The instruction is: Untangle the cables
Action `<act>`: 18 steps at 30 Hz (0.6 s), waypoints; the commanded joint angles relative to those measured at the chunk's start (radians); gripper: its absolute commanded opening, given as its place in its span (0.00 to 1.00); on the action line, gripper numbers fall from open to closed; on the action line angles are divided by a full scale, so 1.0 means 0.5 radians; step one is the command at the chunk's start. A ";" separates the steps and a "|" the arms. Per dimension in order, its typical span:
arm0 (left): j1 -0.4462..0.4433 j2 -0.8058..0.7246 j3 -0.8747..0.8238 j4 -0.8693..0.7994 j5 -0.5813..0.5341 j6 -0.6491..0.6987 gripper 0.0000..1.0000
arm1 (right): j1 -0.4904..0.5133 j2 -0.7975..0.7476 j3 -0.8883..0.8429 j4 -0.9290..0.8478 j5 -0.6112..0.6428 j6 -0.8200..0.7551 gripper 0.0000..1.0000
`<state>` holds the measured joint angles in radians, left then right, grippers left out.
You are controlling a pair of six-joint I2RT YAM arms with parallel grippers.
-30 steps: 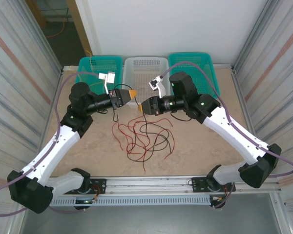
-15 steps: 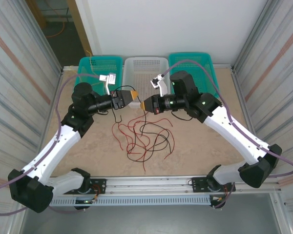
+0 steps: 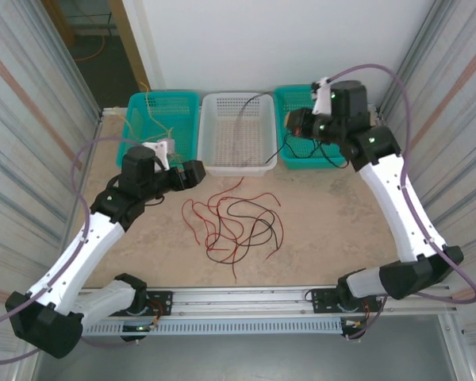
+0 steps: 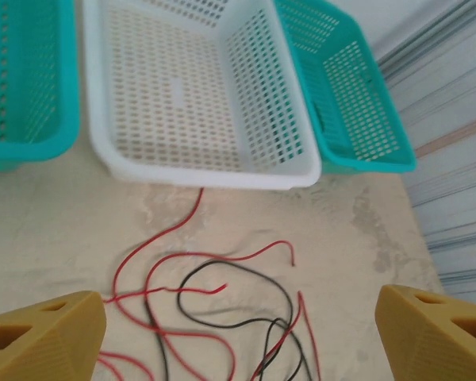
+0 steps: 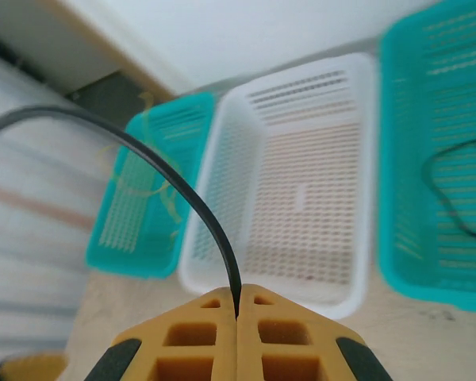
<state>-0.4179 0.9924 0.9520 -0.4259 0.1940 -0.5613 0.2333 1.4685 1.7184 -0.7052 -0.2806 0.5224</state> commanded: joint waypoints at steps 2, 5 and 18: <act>0.011 -0.020 -0.038 -0.155 0.022 0.058 0.82 | -0.185 0.321 0.154 -0.166 0.002 0.045 0.00; 0.011 0.025 -0.069 -0.221 0.053 0.023 0.74 | -0.273 0.584 0.370 -0.278 0.073 0.000 0.00; 0.007 0.168 -0.416 -0.259 0.105 -0.183 0.62 | -0.449 1.240 0.834 -0.466 0.294 -0.046 0.25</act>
<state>-0.4179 1.0492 0.7700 -0.5358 0.2451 -0.6151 0.0055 2.0693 2.0556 -0.8711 -0.1745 0.5148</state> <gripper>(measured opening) 0.614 0.197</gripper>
